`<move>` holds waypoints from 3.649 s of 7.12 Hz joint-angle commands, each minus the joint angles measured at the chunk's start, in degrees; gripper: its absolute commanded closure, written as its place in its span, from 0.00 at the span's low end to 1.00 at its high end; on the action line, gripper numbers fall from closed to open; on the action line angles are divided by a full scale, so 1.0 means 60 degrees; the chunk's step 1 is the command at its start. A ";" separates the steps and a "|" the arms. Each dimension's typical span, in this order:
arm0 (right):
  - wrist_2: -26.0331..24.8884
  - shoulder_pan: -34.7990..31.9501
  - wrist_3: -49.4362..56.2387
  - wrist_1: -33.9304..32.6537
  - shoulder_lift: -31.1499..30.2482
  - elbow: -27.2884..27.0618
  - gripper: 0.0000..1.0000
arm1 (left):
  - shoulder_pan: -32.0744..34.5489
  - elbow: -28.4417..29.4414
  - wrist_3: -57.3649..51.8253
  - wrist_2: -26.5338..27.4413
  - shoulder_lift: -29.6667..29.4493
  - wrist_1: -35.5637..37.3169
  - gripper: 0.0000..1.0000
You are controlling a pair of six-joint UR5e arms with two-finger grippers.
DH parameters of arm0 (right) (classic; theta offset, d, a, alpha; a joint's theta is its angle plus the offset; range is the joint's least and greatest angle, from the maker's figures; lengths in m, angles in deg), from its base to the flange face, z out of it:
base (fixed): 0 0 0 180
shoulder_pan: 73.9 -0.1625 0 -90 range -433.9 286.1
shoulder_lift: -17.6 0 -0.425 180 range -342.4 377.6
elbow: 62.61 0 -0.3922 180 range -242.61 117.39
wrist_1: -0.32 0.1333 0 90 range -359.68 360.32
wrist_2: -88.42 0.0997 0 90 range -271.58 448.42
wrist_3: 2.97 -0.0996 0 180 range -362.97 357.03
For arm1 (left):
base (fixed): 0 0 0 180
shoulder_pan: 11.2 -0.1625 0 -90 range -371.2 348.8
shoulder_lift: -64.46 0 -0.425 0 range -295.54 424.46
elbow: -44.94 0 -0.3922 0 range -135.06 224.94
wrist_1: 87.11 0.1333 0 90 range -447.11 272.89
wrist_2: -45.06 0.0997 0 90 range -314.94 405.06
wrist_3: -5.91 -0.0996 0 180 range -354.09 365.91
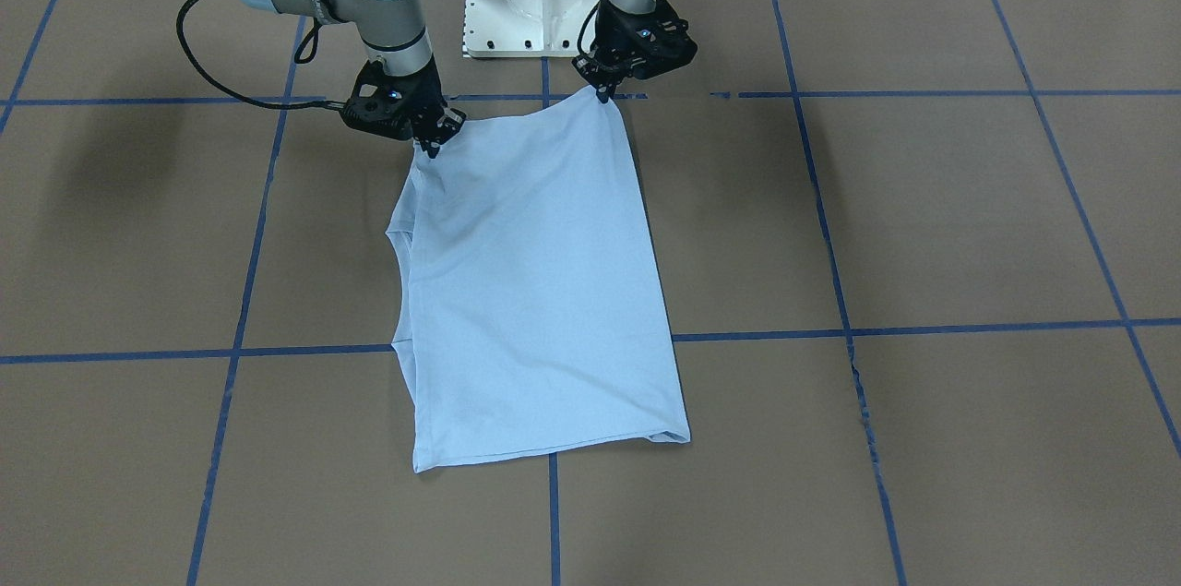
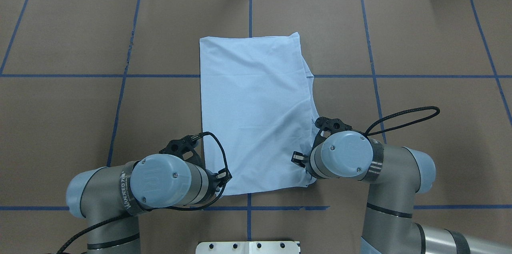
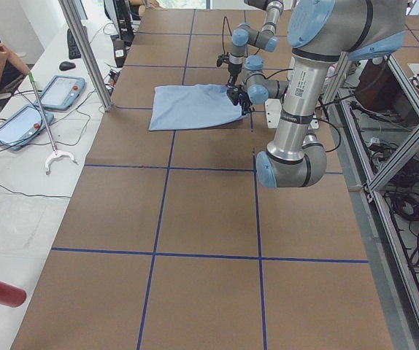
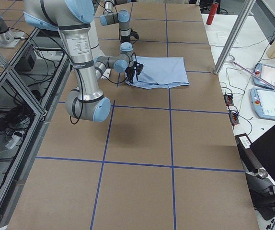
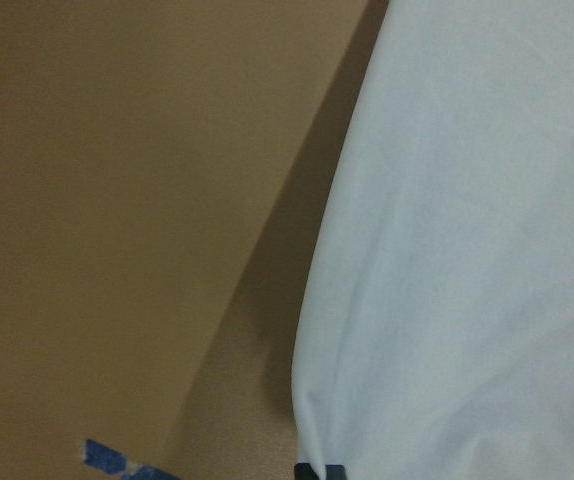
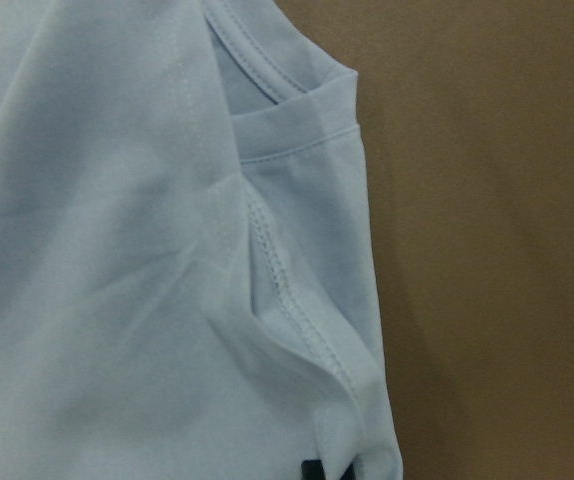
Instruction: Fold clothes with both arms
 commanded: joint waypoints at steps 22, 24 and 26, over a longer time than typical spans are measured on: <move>0.2188 -0.4078 0.2264 0.1641 0.5081 0.6559 0.01 | 0.4799 0.5187 -0.3651 -0.0347 -0.1843 -0.2920 0.01; 0.2246 -0.4592 0.3381 0.1641 0.5114 0.7032 0.00 | 0.5363 0.5463 -0.4832 -0.0391 -0.1875 -0.3134 0.00; 0.3094 -0.4785 0.3443 0.1553 0.5303 0.6714 0.00 | 0.5363 0.5390 -0.4892 -0.1351 -0.1875 -0.3091 0.00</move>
